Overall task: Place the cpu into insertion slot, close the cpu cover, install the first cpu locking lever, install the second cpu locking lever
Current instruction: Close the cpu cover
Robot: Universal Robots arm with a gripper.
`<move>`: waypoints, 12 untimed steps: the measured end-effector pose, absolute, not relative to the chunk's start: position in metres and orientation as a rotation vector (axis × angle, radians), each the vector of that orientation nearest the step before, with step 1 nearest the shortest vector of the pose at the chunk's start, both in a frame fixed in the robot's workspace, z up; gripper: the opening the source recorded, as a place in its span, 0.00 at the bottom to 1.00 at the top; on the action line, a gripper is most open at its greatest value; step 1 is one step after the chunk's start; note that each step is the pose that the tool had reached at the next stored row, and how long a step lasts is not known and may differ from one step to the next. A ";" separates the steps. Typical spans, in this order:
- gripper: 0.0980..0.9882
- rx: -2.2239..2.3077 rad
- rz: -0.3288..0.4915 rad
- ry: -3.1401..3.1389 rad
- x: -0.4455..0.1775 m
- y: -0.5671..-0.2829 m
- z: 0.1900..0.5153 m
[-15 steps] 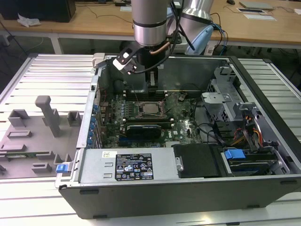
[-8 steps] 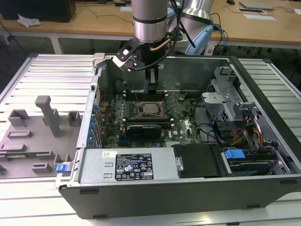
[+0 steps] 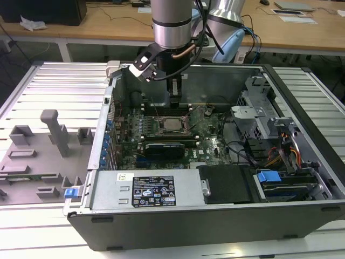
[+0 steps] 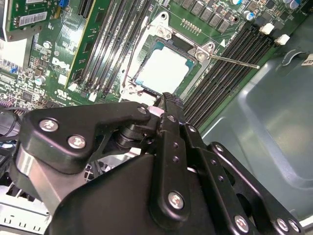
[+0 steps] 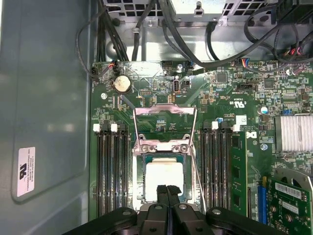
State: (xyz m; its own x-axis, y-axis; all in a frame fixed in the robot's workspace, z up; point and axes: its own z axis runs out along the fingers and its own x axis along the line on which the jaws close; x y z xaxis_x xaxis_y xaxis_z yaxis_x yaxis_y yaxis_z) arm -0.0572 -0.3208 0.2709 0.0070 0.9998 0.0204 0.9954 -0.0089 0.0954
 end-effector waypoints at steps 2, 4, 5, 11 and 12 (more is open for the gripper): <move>0.01 2.191 0.126 2.173 -0.055 -0.321 0.271; 0.01 2.192 0.124 2.174 -0.051 -0.321 0.271; 0.01 2.193 0.122 2.175 -0.048 -0.322 0.271; 0.01 2.212 0.083 2.194 -0.012 -0.325 0.271; 0.01 2.216 0.076 2.197 -0.001 -0.326 0.271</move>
State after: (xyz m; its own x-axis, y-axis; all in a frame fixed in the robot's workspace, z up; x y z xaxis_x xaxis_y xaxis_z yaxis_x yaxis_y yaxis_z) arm -0.0010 -0.3256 0.2708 0.0080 0.9998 0.0202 0.9988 -0.0090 0.0489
